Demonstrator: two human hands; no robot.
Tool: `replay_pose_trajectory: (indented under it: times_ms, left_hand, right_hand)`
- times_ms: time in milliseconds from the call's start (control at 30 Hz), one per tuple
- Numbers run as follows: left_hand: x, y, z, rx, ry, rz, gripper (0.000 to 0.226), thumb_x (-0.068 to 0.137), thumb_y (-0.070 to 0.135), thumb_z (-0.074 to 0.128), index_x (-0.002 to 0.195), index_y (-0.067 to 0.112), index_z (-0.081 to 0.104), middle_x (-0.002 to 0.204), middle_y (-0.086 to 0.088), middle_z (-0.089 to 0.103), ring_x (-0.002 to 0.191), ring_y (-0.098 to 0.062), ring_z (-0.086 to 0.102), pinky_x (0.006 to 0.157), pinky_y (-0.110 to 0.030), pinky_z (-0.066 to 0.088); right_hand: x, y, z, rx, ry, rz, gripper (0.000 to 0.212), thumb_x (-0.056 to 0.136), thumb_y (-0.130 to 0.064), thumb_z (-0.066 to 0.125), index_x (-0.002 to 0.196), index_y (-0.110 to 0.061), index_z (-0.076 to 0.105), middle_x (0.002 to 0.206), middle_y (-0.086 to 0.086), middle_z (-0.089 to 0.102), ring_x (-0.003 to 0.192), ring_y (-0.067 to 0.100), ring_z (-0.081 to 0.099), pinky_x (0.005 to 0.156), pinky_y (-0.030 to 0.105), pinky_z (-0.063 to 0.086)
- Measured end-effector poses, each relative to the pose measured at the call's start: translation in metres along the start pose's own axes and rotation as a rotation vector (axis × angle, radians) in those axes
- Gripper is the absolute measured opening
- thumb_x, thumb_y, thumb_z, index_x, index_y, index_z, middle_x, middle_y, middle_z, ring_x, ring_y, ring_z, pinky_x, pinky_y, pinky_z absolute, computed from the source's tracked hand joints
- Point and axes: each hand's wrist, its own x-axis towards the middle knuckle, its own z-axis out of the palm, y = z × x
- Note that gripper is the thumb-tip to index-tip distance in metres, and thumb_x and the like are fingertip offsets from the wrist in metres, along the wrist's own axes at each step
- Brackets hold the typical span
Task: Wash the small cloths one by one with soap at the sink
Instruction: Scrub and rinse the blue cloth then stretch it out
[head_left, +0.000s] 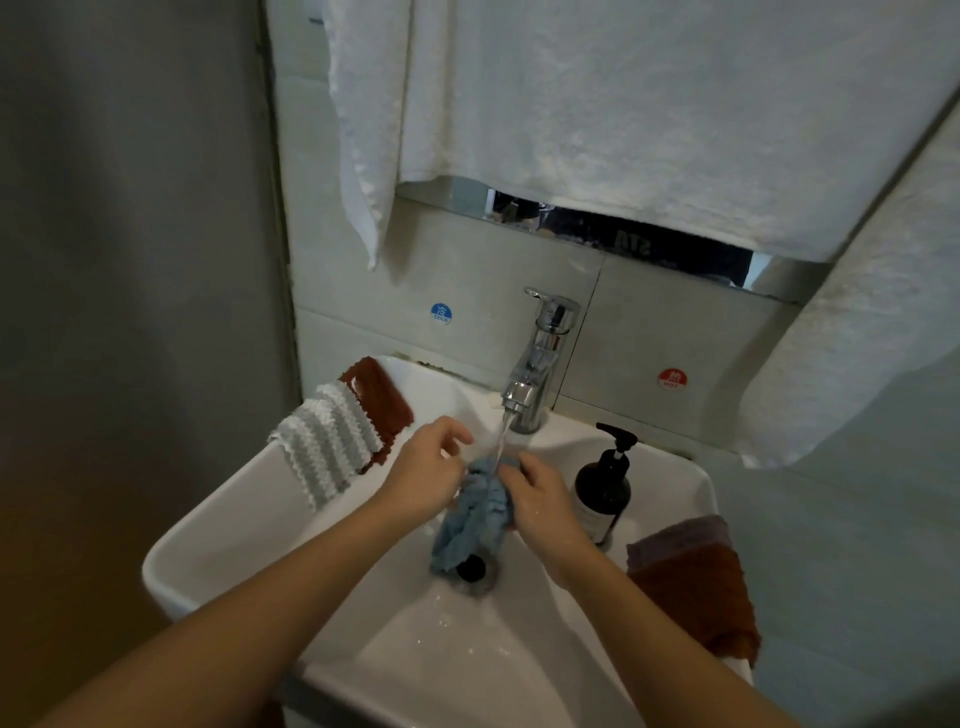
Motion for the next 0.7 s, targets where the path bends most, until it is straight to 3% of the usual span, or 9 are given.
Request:
replay_pose_trajectory:
  times_ms: [100,167,333,433,500,600,700]
  left_hand:
    - [0.005,-0.012,-0.003,0.330,-0.323,0.059,0.053,0.079,0.010,0.067,0.129,0.023,0.054,0.123,-0.004,0.045,0.114,-0.022,0.049,0.093,-0.032,0.049]
    - [0.004,-0.016,-0.004,0.316,-0.436,-0.001,0.052,0.078,0.006,0.071,0.126,0.017,0.056,0.124,-0.001,0.054,0.117,-0.020,0.052,0.097,-0.031,0.049]
    - [0.008,-0.028,-0.012,0.123,-0.363,-0.182,0.010,0.086,0.008,0.062,0.090,0.016,0.058,0.097,-0.007,0.066,0.090,-0.021,0.063,0.077,-0.029,0.051]
    - [0.011,-0.022,-0.005,-0.108,-0.215,-0.183,0.010,0.093,0.007,0.051,0.087,0.014,0.055,0.091,-0.012,0.064,0.084,-0.024,0.061,0.076,-0.036,0.049]
    - [0.008,-0.016,0.005,-0.246,-0.118,-0.181,0.012,0.096,0.008,0.046,0.089,0.013,0.054,0.090,-0.013,0.062,0.084,-0.023,0.061,0.077,-0.037,0.050]
    - [-0.004,-0.005,0.024,-0.266,0.000,-0.131,0.014,0.102,0.014,0.040,0.097,0.012,0.053,0.090,-0.009,0.061,0.082,-0.017,0.061,0.070,-0.025,0.050]
    - [-0.013,0.006,0.043,-0.365,0.055,-0.105,0.018,0.105,0.021,0.038,0.101,0.012,0.053,0.092,-0.009,0.062,0.084,-0.017,0.063,0.065,-0.026,0.052]
  right_hand:
    - [0.004,-0.003,0.005,0.259,0.041,0.100,0.023,0.100,-0.003,0.039,0.101,-0.004,0.062,0.091,0.016,0.072,0.085,0.027,0.071,0.079,0.040,0.059]
    - [0.007,-0.006,0.006,0.397,0.135,0.167,0.024,0.099,-0.002,0.040,0.090,-0.005,0.062,0.078,0.010,0.072,0.073,0.020,0.070,0.066,0.032,0.057]
    - [0.012,0.004,-0.003,0.316,0.355,0.217,0.023,0.105,-0.017,0.036,0.097,-0.008,0.056,0.088,0.012,0.065,0.078,0.022,0.064,0.064,0.031,0.053]
    - [0.007,0.019,-0.001,-0.094,0.415,0.174,0.029,0.106,-0.026,0.031,0.091,-0.012,0.050,0.086,0.010,0.059,0.079,0.022,0.059,0.067,0.035,0.048]
    - [0.003,0.024,0.008,-0.242,0.353,0.165,0.032,0.106,-0.027,0.029,0.086,-0.014,0.051,0.081,0.005,0.056,0.078,0.020,0.055,0.068,0.034,0.045]
    - [0.006,0.016,0.025,0.016,0.271,0.232,0.031,0.103,-0.022,0.033,0.082,-0.011,0.053,0.083,0.010,0.061,0.081,0.025,0.059,0.072,0.035,0.048]
    - [0.014,0.005,0.035,0.191,0.403,0.230,0.019,0.101,-0.018,0.042,0.091,-0.011,0.056,0.093,0.011,0.064,0.088,0.030,0.062,0.078,0.039,0.051]
